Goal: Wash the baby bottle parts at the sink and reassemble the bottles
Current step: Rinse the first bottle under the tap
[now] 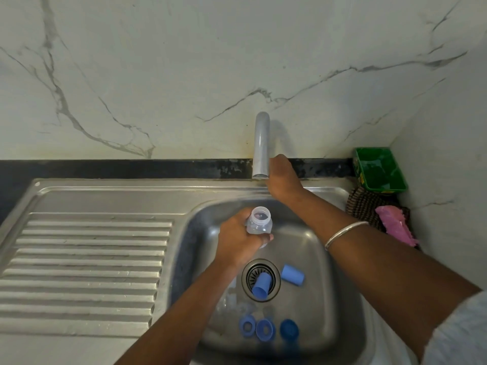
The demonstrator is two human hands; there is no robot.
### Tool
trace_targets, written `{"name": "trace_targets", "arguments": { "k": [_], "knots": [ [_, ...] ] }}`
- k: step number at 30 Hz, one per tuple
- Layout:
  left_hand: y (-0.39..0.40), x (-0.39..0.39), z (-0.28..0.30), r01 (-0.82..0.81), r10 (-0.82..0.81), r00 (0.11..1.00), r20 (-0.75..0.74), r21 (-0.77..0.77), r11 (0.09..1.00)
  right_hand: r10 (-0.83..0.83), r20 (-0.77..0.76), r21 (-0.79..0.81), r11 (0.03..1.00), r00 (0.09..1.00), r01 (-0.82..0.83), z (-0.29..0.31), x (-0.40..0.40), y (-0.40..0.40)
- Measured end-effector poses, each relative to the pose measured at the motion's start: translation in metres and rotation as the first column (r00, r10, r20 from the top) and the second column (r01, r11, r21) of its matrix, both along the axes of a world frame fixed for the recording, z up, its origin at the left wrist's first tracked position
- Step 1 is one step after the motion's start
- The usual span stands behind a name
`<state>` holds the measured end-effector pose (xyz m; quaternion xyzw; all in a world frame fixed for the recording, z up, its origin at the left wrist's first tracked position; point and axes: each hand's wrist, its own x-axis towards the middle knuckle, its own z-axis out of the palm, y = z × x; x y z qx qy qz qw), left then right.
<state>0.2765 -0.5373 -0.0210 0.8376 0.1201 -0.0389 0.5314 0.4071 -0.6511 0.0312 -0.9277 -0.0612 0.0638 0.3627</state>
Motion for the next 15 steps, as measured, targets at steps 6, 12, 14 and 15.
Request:
{"name": "trace_targets", "arguments": {
  "k": [6,12,14,15],
  "knots": [
    [-0.002,0.004,0.001,-0.002,0.002,1.0,-0.007,-0.019,1.0,-0.064,-0.109,0.033,0.997,0.992,0.068,0.006,0.0,0.008],
    [-0.001,0.007,-0.003,-0.024,0.023,0.999,-0.023,-0.043,0.999,0.063,0.038,-0.093,0.994,0.997,-0.059,0.007,-0.011,0.002],
    [0.0,0.008,-0.002,-0.041,0.04,0.998,-0.038,-0.045,0.998,0.027,0.103,0.034,0.999,0.994,-0.031,-0.005,-0.024,-0.007],
    [0.001,0.01,-0.001,-0.048,0.045,0.997,-0.056,-0.053,0.997,-0.039,0.093,0.131,0.991,0.995,0.026,-0.013,-0.035,-0.013]
  ]
}}
